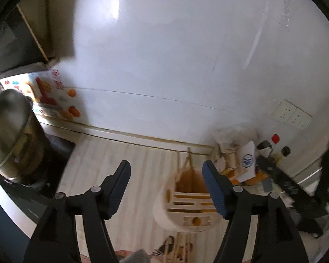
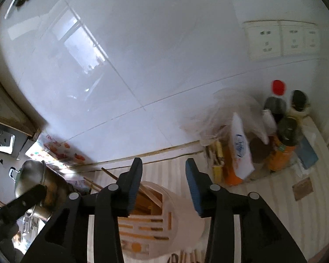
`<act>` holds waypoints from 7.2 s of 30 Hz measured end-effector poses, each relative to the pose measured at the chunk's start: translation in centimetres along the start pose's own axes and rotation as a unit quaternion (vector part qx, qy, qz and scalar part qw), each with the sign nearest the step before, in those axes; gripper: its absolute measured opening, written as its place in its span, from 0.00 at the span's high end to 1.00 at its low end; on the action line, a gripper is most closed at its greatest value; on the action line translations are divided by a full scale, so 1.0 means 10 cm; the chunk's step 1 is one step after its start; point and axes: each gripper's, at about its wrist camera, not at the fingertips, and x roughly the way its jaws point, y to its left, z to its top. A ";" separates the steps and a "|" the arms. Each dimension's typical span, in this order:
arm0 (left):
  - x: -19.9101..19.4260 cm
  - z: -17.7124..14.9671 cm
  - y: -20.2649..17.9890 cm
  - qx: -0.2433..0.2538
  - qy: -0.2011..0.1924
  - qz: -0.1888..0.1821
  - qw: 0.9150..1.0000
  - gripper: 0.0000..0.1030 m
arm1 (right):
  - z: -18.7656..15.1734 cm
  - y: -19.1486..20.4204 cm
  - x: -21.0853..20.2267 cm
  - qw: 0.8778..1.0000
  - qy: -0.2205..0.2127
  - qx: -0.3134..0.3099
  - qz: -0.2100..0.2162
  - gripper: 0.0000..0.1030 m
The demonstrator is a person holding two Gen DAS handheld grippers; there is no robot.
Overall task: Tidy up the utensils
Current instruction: 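Drop the chopsticks into the pink holder by opening both tools, then grasp another chopstick with the left tool while the right tool grasps one too, then lift both held chopsticks and carry them toward the pink holder, then lower the chopsticks into the holder and open both tools, then grasp a chopstick on the placemat with the left tool while the right tool grasps another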
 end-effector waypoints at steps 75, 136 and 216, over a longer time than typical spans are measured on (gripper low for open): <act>1.85 -2.91 0.40 0.077 0.319 0.048 0.943 0.95 | -3.02 -0.87 0.93 0.910 0.353 -0.076 -0.202 0.93; -0.75 -0.15 0.21 0.026 -0.063 -0.030 0.997 0.96 | -0.33 0.10 -1.12 0.997 -0.045 -0.037 -0.060 0.94; 1.93 -2.75 -0.37 0.132 0.319 -0.005 0.939 0.73 | -2.68 -1.25 0.81 0.931 0.308 -0.017 -0.194 0.93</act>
